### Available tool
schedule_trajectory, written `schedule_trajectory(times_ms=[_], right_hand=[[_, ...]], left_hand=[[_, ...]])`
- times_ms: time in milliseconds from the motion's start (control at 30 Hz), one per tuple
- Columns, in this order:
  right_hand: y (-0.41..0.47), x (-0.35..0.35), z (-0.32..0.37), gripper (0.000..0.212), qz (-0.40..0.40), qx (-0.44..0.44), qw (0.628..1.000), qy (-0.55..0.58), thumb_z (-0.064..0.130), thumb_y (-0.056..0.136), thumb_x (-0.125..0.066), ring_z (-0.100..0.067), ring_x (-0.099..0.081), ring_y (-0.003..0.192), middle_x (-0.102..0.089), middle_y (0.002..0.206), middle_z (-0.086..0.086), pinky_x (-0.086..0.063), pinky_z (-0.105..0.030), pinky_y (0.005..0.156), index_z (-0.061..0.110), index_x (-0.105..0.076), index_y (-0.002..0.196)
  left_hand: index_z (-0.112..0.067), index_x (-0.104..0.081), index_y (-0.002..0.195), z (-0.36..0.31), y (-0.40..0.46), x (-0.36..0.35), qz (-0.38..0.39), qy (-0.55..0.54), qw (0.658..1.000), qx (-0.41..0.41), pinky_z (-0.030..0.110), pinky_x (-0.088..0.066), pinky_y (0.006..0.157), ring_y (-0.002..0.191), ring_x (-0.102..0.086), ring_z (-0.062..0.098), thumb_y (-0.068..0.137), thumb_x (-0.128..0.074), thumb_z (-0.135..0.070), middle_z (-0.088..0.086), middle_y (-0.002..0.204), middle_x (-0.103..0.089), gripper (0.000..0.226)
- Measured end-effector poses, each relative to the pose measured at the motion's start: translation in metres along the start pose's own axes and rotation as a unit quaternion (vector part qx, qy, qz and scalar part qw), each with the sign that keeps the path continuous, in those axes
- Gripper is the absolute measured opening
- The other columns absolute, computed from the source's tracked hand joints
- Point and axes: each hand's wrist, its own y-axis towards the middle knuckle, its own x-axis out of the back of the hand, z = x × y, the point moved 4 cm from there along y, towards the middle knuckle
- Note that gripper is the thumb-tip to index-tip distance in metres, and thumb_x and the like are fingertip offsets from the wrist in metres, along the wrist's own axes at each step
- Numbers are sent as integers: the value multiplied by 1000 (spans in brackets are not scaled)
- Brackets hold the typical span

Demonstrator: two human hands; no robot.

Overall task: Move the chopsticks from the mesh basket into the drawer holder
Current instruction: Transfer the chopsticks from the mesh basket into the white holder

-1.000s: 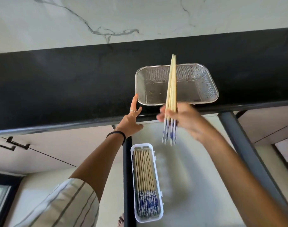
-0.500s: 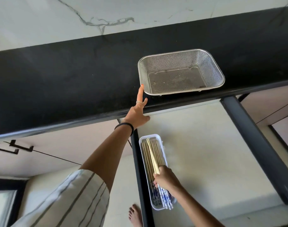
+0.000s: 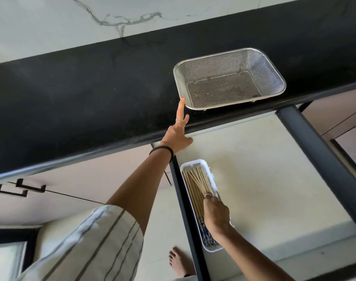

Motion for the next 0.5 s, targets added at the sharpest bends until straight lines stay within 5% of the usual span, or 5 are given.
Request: schedule_trajectory(times_ms=[100,200,300,400,500], right_hand=[[-5,-7,-1,36,-2,2,1000,22,7,98,-35,-26,-67,101,-65,115,-7,-51,-31,78,10,-45,133],[-11,2,4,55,-37,16,999,-13,6,82,-63,-20,-72,77,-72,96,-6,-57,-27,64,8,-50,135],[-10,2,7,61,-54,74,991,-94,7,37,-89,-10,-57,35,-64,54,-2,-42,-17,30,13,-78,97],[-10,2,11,42,-91,84,979,-162,10,48,-87,-8,-55,38,-65,58,0,-43,-16,31,16,-76,88],[-11,-3,10,25,-114,96,966,-213,9,59,-83,-9,-58,44,-66,68,-4,-48,-19,37,10,-72,82]], left_hand=[[-48,24,141,-4,-3,3,2,-18,1000,-8,32,-53,86,89,-63,19,76,-59,12,7,157,-20,122],[-44,24,143,-5,-4,4,2,-24,1000,-13,29,-52,85,94,-63,10,76,-59,13,8,156,-23,121],[-43,24,144,-4,-5,4,3,-18,1000,-20,23,-51,81,97,-63,15,77,-60,13,8,155,-25,121],[-46,24,142,-4,-3,4,10,-24,999,-23,35,-55,83,66,-49,0,76,-60,14,7,157,-21,122],[-47,24,142,-3,-3,4,9,-18,999,-28,35,-57,83,74,-57,6,76,-60,13,4,158,-19,123]])
